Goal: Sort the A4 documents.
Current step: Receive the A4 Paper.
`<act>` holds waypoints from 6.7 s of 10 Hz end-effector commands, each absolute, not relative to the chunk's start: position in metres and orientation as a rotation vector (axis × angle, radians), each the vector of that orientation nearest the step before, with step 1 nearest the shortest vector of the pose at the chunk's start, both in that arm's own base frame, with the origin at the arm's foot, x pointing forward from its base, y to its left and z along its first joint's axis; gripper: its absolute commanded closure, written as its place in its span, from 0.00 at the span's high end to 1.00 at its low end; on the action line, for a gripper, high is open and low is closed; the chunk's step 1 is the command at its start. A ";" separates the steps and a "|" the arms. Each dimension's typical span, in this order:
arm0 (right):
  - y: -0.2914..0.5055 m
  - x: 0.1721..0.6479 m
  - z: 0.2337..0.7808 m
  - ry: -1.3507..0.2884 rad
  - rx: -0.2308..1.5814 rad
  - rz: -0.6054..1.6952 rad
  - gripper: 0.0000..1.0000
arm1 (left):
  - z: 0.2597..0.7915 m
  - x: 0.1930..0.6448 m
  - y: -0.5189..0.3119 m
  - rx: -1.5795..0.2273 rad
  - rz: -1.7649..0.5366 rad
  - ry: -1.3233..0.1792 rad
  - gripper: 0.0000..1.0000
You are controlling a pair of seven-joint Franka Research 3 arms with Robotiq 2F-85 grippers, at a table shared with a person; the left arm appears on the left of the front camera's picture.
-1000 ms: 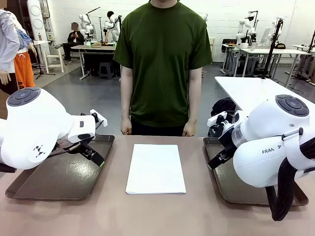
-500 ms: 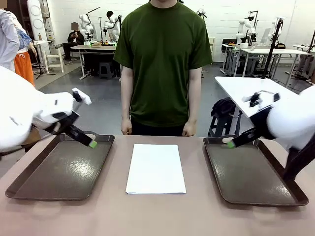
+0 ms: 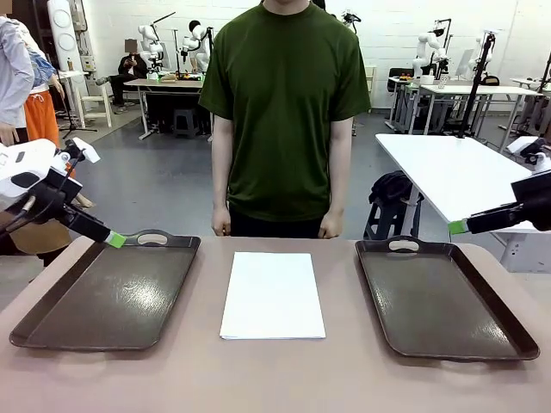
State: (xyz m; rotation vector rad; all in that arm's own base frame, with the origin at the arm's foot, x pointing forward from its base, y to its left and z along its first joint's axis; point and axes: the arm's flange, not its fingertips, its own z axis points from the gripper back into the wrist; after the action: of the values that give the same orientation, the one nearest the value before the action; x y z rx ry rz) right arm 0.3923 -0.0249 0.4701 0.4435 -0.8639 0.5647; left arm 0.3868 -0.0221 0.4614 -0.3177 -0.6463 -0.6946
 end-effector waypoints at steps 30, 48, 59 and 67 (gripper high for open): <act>-0.046 0.388 0.463 -0.888 0.514 0.586 1.00 | 0.467 0.378 -0.029 -0.339 -0.703 -0.615 1.00; -0.046 0.388 0.463 -0.888 0.514 0.586 1.00 | 0.467 0.378 -0.029 -0.339 -0.703 -0.615 1.00; -0.046 0.388 0.463 -0.888 0.514 0.586 1.00 | 0.467 0.378 -0.029 -0.339 -0.703 -0.615 1.00; -0.047 0.388 0.464 -0.882 0.504 0.576 1.00 | 0.467 0.378 -0.029 -0.339 -0.703 -0.615 1.00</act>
State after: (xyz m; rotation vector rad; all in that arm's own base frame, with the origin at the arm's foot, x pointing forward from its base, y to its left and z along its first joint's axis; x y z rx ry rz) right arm 0.3884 -0.0469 0.4642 0.5031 -0.8821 0.5758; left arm 0.3772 -0.0318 0.4692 -0.3344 -0.5985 -0.6914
